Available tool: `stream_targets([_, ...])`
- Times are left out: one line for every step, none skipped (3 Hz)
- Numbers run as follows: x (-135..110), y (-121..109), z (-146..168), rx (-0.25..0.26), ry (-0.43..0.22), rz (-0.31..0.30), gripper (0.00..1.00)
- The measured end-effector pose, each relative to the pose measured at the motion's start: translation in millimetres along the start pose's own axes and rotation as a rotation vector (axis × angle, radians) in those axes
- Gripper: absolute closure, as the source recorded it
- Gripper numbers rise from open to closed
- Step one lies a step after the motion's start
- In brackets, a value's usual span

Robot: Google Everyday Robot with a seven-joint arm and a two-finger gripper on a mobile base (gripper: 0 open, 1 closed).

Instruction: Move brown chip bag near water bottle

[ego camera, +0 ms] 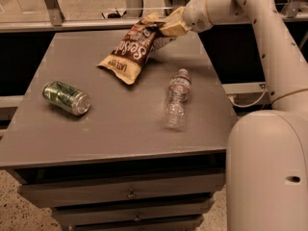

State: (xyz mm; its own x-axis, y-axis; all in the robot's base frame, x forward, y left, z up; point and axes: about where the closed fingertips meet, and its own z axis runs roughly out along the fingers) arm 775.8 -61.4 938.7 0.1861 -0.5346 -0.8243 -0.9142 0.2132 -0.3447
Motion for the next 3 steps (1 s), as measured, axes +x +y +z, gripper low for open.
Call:
stream_targets([0, 16, -13, -0.057, -0.003, -0.041, 1.0])
stream_targets([3, 30, -22, -0.11, 0.003, -0.071, 1.0])
stream_targets([8, 43, -30, -0.161, 0.011, -0.097, 1.0])
